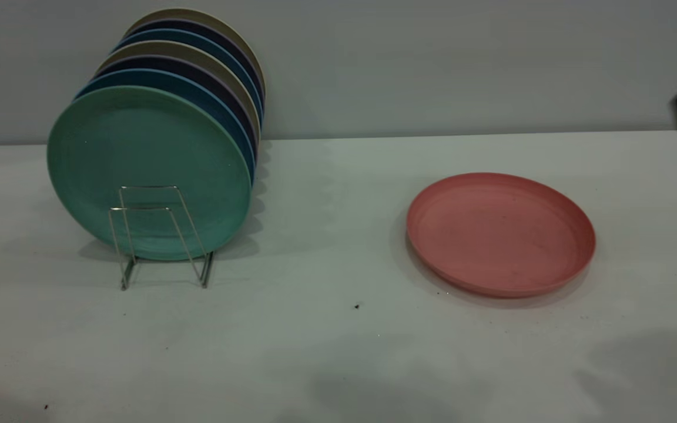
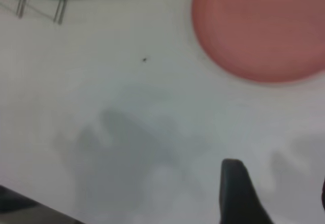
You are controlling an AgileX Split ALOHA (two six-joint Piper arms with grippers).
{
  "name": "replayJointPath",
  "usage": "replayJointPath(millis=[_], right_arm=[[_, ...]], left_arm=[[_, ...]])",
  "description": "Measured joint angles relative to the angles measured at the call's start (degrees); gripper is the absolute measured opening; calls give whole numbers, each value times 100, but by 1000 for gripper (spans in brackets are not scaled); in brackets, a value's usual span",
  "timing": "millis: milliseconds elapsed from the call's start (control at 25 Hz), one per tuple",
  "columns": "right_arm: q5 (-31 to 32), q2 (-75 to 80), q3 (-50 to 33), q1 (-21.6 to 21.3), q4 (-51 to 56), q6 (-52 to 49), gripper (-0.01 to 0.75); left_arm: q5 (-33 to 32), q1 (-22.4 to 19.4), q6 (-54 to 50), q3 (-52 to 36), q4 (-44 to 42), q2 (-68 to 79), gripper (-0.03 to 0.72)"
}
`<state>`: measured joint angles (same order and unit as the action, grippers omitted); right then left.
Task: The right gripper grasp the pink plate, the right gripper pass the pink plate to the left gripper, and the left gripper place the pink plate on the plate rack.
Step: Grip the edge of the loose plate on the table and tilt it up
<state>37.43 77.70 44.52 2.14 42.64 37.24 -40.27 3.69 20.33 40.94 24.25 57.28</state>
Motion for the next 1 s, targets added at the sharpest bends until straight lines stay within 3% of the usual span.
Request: replayJointPath(millis=[200,520,1000], right_arm=[[75,1730,756,-114,351,567,411],[214,3516,1612,-948,905,1200,411],[-187,5141,2686,-999,1878,1824,411]], left_arm=[[49,0,338,0,314,137,425],[55,0,392,0,341,137,425],[55,0,399,0,341,137,425]])
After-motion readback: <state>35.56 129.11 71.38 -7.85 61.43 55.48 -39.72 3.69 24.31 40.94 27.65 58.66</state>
